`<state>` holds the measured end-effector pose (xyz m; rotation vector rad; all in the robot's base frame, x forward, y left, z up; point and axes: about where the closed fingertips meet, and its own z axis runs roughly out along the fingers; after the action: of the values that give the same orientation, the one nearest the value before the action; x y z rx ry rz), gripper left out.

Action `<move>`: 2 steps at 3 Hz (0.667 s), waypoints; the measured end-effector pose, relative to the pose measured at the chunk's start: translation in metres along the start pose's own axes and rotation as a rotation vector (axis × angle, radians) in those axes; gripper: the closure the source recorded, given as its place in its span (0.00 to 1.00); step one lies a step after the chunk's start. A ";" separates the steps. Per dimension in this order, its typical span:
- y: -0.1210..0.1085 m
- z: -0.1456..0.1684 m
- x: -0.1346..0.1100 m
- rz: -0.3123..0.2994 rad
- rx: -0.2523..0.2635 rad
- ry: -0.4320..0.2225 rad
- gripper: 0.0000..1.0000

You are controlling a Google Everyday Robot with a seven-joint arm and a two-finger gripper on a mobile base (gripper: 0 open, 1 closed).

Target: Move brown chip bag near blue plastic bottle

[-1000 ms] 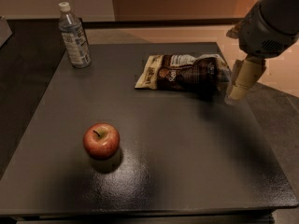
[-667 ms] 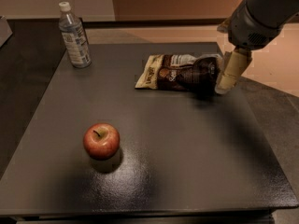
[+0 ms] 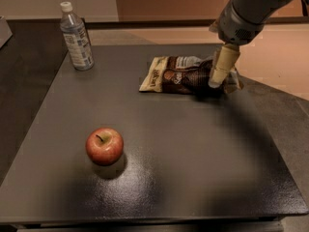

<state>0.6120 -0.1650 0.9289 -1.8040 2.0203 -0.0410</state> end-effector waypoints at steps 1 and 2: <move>-0.004 0.018 0.005 0.003 -0.030 0.025 0.00; -0.004 0.031 0.015 0.015 -0.051 0.054 0.00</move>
Offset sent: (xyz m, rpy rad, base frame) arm 0.0142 -0.0179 -0.0463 -0.0715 0.0934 -0.0356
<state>0.6247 -0.1722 0.8977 -1.8369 2.0896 -0.0344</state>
